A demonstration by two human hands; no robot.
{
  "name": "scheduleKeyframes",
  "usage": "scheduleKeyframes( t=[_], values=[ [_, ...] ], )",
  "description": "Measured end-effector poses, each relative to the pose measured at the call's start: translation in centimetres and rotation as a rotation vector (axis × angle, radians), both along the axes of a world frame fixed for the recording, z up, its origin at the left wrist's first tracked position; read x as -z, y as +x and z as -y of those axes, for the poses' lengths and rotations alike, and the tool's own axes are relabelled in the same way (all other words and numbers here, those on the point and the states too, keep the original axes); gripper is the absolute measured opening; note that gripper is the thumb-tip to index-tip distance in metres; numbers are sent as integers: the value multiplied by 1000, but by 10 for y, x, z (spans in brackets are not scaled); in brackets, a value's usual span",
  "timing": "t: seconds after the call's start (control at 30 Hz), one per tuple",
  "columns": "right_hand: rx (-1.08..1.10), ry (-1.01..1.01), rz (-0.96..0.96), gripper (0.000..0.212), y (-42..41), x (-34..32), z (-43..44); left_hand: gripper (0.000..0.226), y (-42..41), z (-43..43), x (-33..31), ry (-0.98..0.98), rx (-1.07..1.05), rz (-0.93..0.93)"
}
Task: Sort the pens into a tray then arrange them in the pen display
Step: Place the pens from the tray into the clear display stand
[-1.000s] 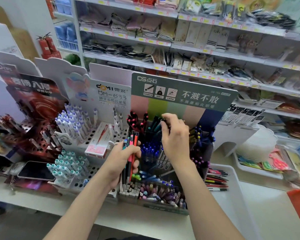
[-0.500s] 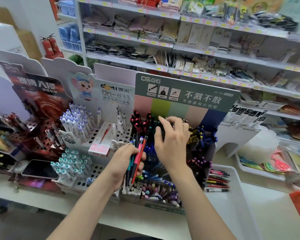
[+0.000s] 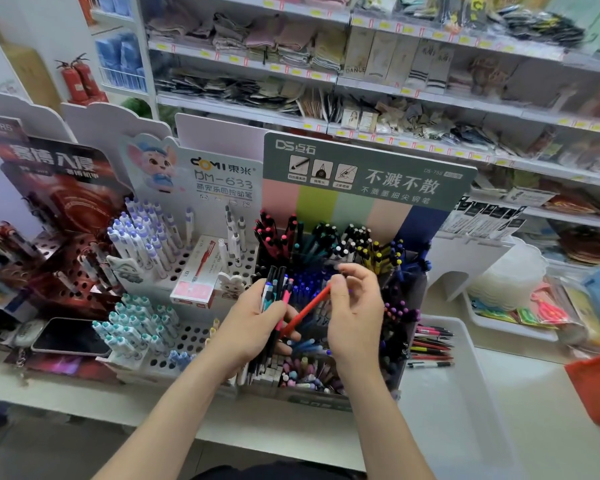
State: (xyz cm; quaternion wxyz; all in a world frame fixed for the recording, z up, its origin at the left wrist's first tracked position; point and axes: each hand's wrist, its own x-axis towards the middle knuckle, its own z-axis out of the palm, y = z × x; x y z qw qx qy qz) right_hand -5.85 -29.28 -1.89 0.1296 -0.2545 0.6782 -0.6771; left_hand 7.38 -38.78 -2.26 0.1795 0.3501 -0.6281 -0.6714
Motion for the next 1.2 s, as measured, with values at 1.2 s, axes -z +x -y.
scheduleKeyframes(
  t=[1.2],
  values=[
    [200, -196, -171, 4, 4, -21, 0, 9, -23, -5, 7, 105, -239, -109]
  ],
)
